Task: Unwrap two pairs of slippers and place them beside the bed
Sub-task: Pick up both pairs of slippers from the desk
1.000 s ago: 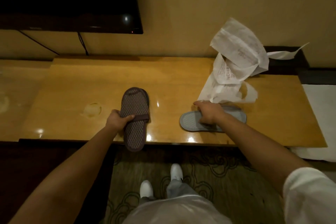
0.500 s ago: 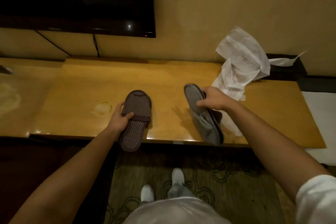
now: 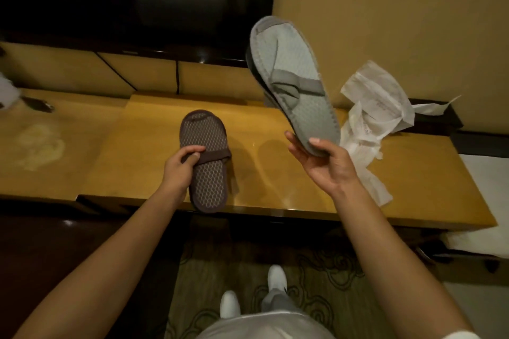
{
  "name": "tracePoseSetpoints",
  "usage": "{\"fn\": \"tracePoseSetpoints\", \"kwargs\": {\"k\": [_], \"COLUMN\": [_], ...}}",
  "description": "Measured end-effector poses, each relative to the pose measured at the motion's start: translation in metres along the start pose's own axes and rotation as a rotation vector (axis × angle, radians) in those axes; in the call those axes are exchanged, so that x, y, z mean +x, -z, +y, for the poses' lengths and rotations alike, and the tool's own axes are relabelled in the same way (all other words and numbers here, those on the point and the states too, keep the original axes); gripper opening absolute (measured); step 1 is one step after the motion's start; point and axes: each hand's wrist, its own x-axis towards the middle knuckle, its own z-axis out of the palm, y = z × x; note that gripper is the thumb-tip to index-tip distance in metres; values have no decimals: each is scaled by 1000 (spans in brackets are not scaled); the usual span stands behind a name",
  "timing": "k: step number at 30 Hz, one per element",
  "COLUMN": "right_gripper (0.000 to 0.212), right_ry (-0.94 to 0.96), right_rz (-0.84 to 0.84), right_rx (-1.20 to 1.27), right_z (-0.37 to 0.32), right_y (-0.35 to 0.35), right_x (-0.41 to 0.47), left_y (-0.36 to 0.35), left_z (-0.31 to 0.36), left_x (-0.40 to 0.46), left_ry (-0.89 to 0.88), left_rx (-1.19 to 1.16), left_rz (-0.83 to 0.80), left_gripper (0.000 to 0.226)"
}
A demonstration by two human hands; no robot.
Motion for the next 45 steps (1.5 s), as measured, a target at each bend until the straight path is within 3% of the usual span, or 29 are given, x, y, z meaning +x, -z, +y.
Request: {"fn": "tracePoseSetpoints", "kwargs": {"k": [4, 8, 12, 17, 19, 22, 27, 31, 35, 36, 42, 45], "right_gripper": [51, 55, 53, 52, 50, 64, 58, 58, 50, 47, 54, 54], "right_ry": [-30, -73, -139, -264, -321, -455, -518, -495, -340, -332, -519, -595], "right_rz": [1, -25, -130, -232, -260, -359, -388, -476, -558, -583, -704, -733], "right_rx": [-107, -131, -136, -235, -347, -498, -577, -886, -1006, -988, -886, -833], "right_z": [14, 38, 62, 86, 94, 93, 88, 119, 178, 189, 274, 335], "right_y": [-14, -33, -44, -51, -50, -45, -63, -99, -123, -128, -177, -209], "right_x": [-8, -19, -31, -48, -60, -77, -93, -114, -153, -163, -216, -253], "left_y": [3, -8, -9, 7, 18, 38, 61, 76, 112, 127, 252, 313], "left_z": [19, 29, 45, 59, 65, 70, 47, 14, -6, -10, -47, -67], "left_x": [-14, -32, -54, -90, -108, -134, -195, -267, -333, -348, -461, -522], "left_ry": [22, 13, 47, 31, -33, -119, -195, -198, -232, -254, -344, -287], "left_rx": [-83, -137, -204, -335, -354, -286, -315, -285, -338, -328, -278, -323], "left_rz": [-98, -117, -154, -144, -49, 89, 175, 248, 501, 564, 814, 949], "left_gripper": [35, 14, 73, 89, 70, 42, 51, 47, 15, 15, 66, 80]}}
